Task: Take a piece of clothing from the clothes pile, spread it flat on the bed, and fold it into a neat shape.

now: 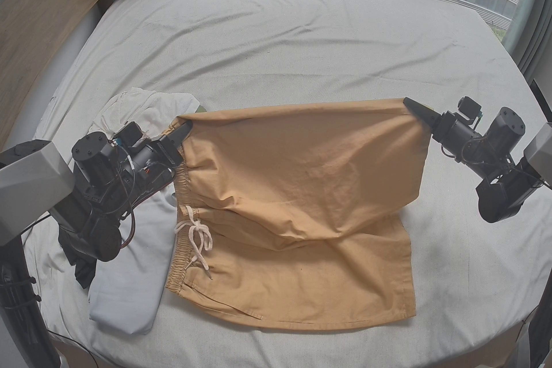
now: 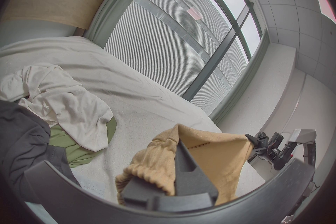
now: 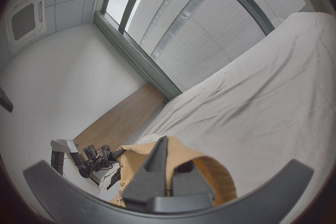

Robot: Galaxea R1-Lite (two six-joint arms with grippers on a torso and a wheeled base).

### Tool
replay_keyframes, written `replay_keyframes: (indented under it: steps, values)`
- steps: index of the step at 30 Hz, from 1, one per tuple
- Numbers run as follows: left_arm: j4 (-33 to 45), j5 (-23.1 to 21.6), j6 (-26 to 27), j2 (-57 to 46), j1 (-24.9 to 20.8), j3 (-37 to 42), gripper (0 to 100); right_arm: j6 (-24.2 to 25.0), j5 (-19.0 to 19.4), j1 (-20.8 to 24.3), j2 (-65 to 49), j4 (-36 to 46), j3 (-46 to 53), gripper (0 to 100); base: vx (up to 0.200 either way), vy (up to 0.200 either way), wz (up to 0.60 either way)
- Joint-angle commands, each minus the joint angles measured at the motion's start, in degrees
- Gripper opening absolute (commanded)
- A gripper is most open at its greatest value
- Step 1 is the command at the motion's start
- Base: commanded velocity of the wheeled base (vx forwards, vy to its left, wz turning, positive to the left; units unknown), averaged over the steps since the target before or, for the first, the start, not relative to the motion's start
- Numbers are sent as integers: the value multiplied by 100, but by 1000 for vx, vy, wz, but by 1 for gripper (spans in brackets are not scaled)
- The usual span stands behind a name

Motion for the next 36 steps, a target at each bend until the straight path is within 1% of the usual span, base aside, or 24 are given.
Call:
replay_keyframes:
  steps: [1, 6, 11, 12, 17, 18, 20, 23, 26, 31, 32, 36]
  values:
    - [-3, 12, -128, 351, 14, -301, 0, 3, -2, 4, 393, 82, -338, 0, 0, 0, 0]
    - [-3, 12, -190, 623, 58, -609, 0, 56, -11, -14, 639, 82, -672, 0, 0, 0, 0]
    - [14, 65, -453, 755, 67, -907, 0, 100, -11, -31, 745, 82, -831, 0, 0, 0, 0]
    - [14, 65, -453, 755, 67, -907, 100, 100, -11, -31, 745, 82, -831, 100, 0, 0, 0]
    - [322, 118, -743, 790, 76, -1162, 100, 118, -81, -145, 885, 20, -998, 100, 0, 0, 0]
    - [322, 118, -743, 790, 76, -1162, 100, 118, -81, -145, 885, 20, -998, 100, 0, 0, 0]
    - [612, 258, -779, 781, 84, -1180, 100, 118, -266, -163, 824, -24, -918, 100, 0, 0, 0]
    - [647, 276, -779, 790, 84, -1171, 100, 118, -318, -163, 789, -59, -822, 100, 0, 0, 0]
    - [656, 285, -779, 764, 84, -1092, 100, 109, -336, -172, 578, -68, -497, 100, 0, 0, 0]
    - [665, 285, -779, 649, 102, -828, 100, 82, -336, -225, 384, -68, -154, 100, 0, 0, 0]
    - [665, 302, -770, 579, 199, -670, 100, 65, -336, -233, 244, -68, 57, 100, 0, 0, 0]
    - [656, 302, -761, 315, 313, -239, 100, -58, -327, -242, -187, -59, 708, 100, 0, 0, 0]
